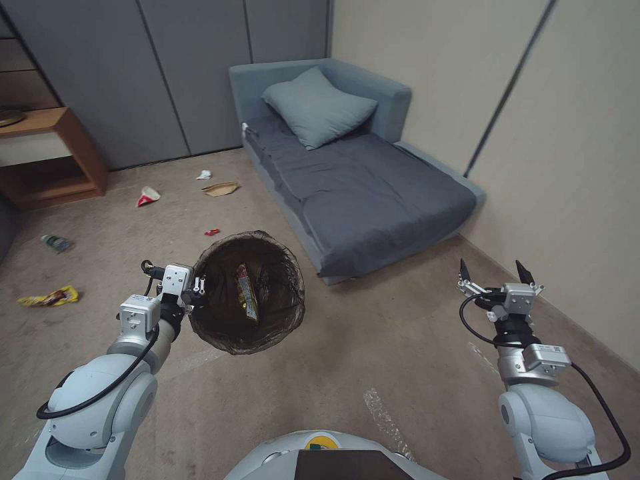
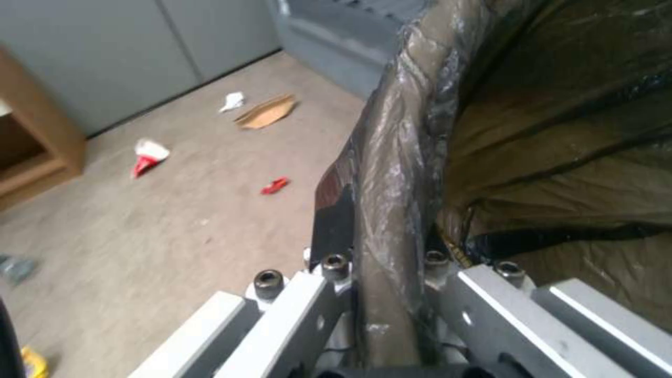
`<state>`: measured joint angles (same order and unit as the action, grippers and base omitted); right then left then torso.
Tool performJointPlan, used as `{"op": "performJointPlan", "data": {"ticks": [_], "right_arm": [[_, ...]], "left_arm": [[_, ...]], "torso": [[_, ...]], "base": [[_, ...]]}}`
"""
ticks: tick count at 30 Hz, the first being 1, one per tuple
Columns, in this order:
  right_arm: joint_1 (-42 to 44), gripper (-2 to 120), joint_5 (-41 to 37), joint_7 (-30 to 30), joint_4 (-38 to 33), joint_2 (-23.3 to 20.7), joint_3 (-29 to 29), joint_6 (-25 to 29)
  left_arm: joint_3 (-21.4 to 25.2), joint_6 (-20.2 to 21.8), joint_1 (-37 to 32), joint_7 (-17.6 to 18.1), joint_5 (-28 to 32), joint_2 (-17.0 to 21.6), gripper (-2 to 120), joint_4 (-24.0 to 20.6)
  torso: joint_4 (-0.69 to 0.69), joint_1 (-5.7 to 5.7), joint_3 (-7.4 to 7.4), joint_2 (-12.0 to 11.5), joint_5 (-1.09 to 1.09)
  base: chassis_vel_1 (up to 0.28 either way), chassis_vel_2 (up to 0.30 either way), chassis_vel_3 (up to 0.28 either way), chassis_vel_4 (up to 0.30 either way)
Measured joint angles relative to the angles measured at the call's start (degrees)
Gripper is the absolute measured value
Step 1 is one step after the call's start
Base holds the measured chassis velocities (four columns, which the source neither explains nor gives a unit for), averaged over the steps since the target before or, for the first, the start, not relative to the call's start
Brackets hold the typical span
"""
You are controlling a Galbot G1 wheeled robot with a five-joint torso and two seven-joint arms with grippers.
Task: Pick up the trash bin, then pick up the garbage from the floor and place it into the trash bin.
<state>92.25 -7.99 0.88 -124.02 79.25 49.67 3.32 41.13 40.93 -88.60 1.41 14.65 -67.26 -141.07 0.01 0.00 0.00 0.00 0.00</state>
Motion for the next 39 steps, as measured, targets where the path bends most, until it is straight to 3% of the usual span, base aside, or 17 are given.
{"op": "performJointPlan", "data": {"ticks": [39], "right_arm": [[-0.57, 100, 0.25, -0.35, 1.52, 0.15, -0.45, 0.72]], "left_arm": [[-0.28, 0.06, 0.15, -0.41, 0.23, 0.35, 0, 0.29]], "torso": [[0.0, 0.0, 0.0, 0.0, 0.01]], "base": [[0.091, 0.092, 0.094, 0.089]]}}
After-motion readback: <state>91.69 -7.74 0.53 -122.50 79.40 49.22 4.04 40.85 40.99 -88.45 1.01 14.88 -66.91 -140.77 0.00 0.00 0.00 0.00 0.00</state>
